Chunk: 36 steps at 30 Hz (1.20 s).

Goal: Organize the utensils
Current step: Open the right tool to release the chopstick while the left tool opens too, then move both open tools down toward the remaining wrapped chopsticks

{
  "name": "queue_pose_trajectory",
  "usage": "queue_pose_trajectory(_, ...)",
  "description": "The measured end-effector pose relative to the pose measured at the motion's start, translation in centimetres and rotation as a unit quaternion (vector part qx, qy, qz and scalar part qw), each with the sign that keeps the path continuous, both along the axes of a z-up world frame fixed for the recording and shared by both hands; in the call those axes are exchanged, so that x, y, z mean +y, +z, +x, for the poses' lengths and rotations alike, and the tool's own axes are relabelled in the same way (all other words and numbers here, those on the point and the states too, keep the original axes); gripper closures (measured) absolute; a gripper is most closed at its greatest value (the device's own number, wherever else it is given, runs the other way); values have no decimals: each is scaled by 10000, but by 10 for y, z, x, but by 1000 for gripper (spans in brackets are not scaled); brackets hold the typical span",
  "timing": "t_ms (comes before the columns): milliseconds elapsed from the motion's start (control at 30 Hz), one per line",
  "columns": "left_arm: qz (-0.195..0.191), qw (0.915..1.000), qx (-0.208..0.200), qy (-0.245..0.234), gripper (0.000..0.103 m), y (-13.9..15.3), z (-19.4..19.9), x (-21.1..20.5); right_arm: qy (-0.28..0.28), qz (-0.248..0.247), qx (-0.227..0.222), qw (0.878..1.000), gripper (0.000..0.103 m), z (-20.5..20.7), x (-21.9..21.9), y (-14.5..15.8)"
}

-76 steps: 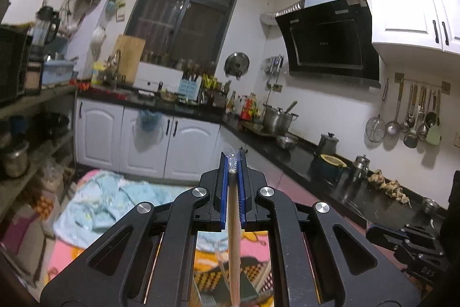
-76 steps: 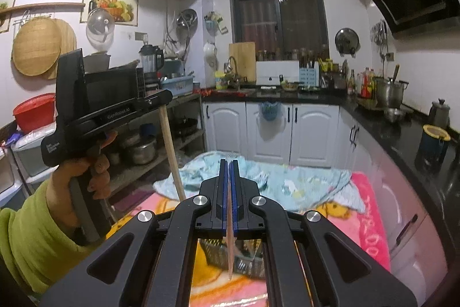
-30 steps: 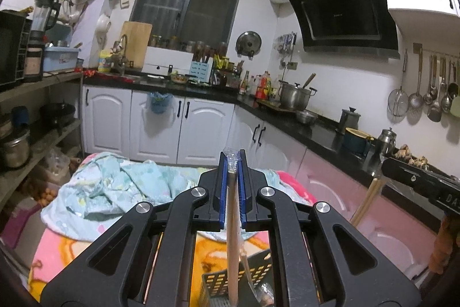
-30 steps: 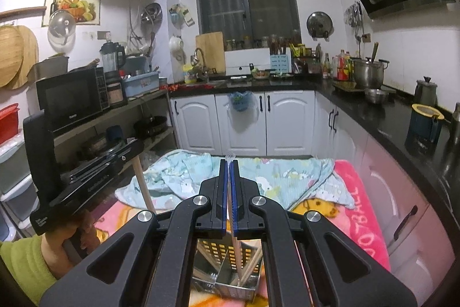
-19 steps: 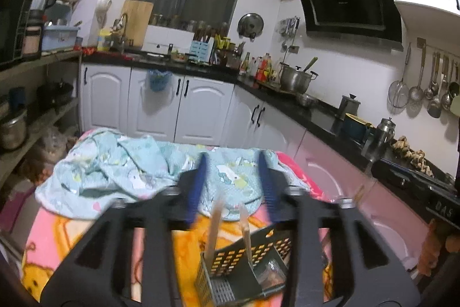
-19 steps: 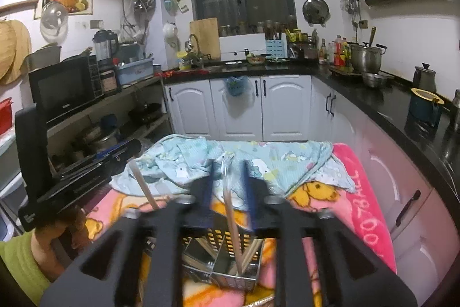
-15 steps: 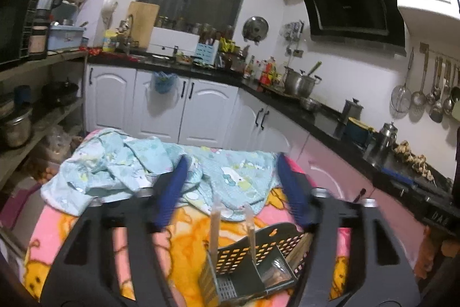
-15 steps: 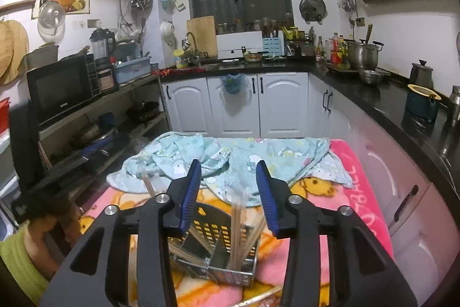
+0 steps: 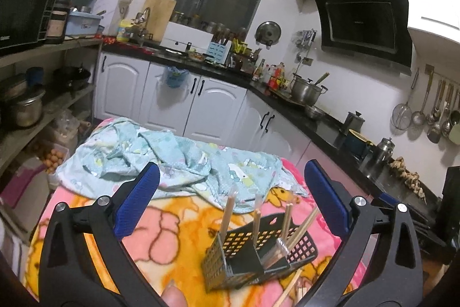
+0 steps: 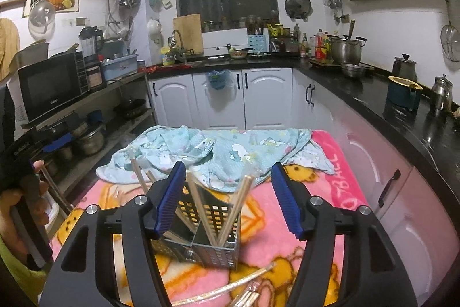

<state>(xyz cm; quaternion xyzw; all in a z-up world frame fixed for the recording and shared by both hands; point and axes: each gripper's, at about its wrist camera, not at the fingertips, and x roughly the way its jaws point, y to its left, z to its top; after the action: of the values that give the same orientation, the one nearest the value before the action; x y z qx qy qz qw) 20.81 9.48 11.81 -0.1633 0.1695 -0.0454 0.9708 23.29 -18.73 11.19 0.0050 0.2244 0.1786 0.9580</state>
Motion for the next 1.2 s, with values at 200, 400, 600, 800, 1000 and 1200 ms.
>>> queue_pose_trajectory(200,-1,9999,124,-32,11,-8,-9,2,-16,2,11,10000,41,-8,-7,-3)
queue_pose_trajectory(400,2,9996,280,-79,11,-19,-20,-2,-15,-41,38,10000,39,-15,-8,-8)
queue_pose_trajectory(600,5,9989,463,-73,11,-32,-27,-1,24,-97,176,9998,38,-24,-9,-21)
queue_pose_trajectory(800,87,9978,640,-144,11,-45,-37,-3,36,-160,310,9994,38,-29,-7,-30)
queue_pose_trajectory(1000,59,9962,825,-268,11,-59,-43,-7,5,-215,440,9988,38,-33,-11,-39)
queue_pose_trajectory(1200,196,9933,1015,-512,11,-75,-49,-21,-24,-260,559,9981,38,-36,-13,-47)
